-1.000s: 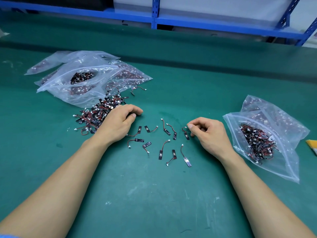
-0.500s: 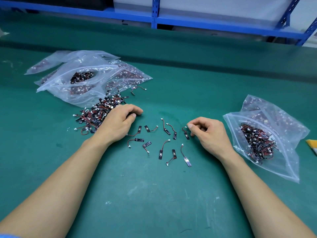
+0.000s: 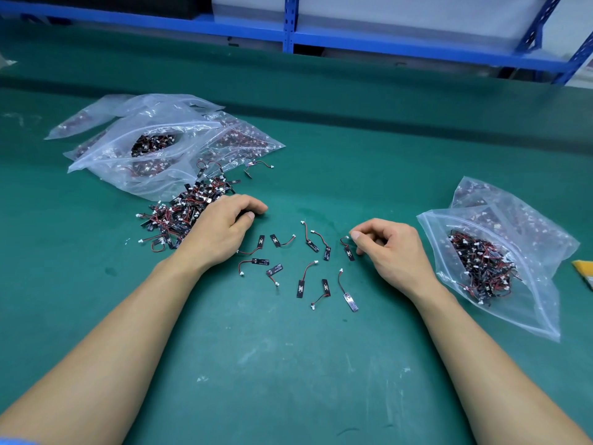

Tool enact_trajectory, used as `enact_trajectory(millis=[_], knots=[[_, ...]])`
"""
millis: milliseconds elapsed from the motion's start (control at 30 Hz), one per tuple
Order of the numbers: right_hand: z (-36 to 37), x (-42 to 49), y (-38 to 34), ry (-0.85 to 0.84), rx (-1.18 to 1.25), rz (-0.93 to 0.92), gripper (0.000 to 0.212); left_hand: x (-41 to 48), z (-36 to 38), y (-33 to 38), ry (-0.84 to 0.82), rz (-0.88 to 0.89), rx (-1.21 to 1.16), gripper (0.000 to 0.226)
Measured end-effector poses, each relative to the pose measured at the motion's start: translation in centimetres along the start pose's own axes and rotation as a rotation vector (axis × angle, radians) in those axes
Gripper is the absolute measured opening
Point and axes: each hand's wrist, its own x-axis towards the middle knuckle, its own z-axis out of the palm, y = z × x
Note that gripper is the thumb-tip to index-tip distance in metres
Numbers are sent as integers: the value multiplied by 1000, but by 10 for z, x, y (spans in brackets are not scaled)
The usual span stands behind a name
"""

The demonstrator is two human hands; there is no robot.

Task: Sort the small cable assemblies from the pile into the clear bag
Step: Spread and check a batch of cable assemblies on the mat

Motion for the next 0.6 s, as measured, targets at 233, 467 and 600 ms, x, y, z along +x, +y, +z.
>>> enact_trajectory(millis=[233,467,600], knots=[[1,0,1,3,-5,-2,15,0,0,1,-5,-4,-8,27],[1,1,3,4,-14,-7,15,1,1,-1,-11,-5,-1,27],[1,2,5,5,-6,-13,15,1,2,-3,0,2,10,26]])
